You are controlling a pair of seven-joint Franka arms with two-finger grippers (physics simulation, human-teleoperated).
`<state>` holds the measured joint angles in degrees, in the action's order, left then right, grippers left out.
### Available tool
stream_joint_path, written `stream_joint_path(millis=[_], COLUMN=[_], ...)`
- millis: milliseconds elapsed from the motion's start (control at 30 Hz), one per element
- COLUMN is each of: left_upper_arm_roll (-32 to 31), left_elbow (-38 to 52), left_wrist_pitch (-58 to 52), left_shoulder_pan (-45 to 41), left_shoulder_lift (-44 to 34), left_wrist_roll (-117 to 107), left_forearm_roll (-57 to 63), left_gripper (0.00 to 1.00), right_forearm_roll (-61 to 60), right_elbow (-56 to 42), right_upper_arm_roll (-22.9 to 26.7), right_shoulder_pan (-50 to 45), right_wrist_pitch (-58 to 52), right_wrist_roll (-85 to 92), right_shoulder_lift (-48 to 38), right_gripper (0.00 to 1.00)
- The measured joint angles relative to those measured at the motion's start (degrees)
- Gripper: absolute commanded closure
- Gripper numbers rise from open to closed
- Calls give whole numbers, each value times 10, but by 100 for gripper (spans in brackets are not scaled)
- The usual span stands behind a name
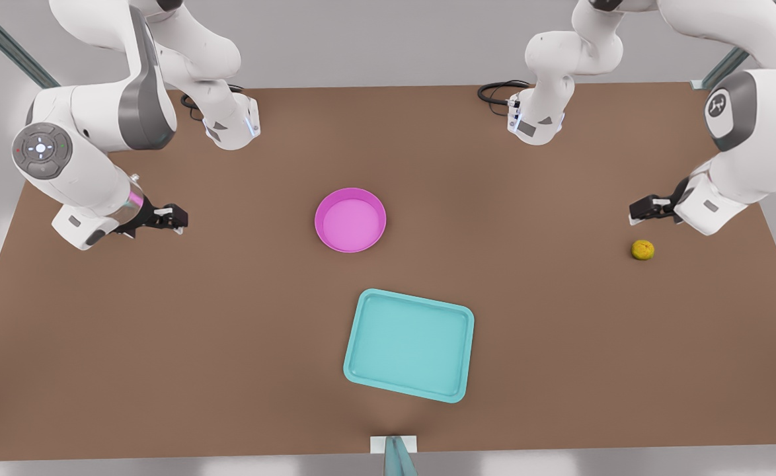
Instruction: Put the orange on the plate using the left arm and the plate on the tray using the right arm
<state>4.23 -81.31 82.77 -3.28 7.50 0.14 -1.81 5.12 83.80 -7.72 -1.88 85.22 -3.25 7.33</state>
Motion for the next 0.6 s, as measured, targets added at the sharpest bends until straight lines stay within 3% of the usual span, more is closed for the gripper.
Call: stream_joint_path(millis=[100, 233, 333, 600], left_upper_arm_roll=[6, 93, 132, 153], left_elbow=[-8, -181, -261, -326], left_wrist_pitch=[2, 90, 189, 375], left_shoulder_pan=[-3, 5, 45, 79], left_shoulder_lift=[8, 48, 79, 137], left_wrist_roll=[-1, 1, 28, 150], left_forearm_roll=[0, -2, -8, -30], left_gripper=[0, 0, 0, 0], right_forearm_roll=[0, 2, 2, -15], right_elbow=[-2, -3, -5, -4], right_upper_arm_roll=[0, -2, -2, -3], right_shoulder_pan=[0, -8, -8, -5], right_wrist_pitch=[1, -2, -5, -14], right_wrist_roll=[-3, -7, -10, -15], right_shoulder_lift=[5, 21, 28, 33], right_gripper=[0, 0, 0, 0])
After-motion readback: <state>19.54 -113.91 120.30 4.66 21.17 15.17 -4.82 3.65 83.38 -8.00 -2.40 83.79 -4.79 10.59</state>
